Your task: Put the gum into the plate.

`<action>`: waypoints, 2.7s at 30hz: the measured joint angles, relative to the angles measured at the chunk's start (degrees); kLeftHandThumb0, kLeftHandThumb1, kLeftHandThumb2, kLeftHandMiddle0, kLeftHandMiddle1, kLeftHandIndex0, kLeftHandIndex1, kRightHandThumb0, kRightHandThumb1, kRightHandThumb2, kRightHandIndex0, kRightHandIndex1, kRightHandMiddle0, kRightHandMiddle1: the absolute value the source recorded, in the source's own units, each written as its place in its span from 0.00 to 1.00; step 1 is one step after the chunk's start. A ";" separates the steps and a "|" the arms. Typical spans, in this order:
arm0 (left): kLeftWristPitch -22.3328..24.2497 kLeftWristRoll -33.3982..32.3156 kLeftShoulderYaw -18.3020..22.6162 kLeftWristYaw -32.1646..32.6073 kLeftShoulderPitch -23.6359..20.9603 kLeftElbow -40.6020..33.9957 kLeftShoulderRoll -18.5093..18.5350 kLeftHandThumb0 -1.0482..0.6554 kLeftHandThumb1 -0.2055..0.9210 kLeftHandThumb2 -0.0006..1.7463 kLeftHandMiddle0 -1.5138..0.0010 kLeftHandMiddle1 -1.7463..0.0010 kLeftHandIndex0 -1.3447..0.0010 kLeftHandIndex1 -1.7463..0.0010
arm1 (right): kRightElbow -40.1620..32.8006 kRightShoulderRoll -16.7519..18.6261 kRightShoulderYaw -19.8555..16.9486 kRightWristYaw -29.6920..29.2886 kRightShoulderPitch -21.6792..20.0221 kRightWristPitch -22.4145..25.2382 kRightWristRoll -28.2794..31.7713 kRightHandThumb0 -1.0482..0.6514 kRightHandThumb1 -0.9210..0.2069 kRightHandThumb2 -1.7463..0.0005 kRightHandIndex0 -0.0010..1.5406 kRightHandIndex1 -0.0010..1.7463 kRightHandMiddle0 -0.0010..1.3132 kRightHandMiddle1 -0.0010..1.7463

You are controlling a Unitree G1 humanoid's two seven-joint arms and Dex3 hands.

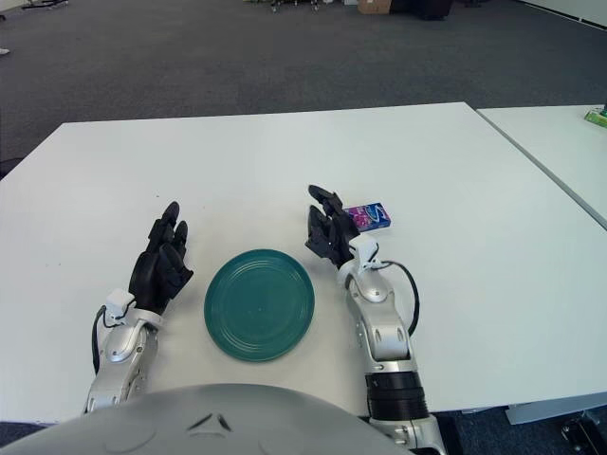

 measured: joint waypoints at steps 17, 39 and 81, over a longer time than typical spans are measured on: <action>-0.08 2.89 -0.19 2.18 -0.16 -0.02 -0.90 0.00 1.00 0.61 0.94 0.99 1.00 0.82 | 7.98 -17.70 -0.90 -10.02 -10.26 -27.11 -27.27 0.18 0.00 0.64 0.28 0.02 0.01 0.48; 1.91 3.52 0.11 2.81 -0.17 -0.55 -0.69 0.01 1.00 0.58 0.89 0.99 1.00 0.75 | 37.29 -25.42 6.27 -13.75 -22.03 -27.31 -38.27 0.12 0.00 0.66 0.23 0.00 0.00 0.42; 1.90 3.03 0.46 2.58 -1.35 1.33 -0.10 0.04 1.00 0.58 0.85 1.00 1.00 0.74 | 45.33 -33.51 15.49 -6.10 -22.17 -34.05 -39.09 0.12 0.00 0.65 0.19 0.00 0.00 0.23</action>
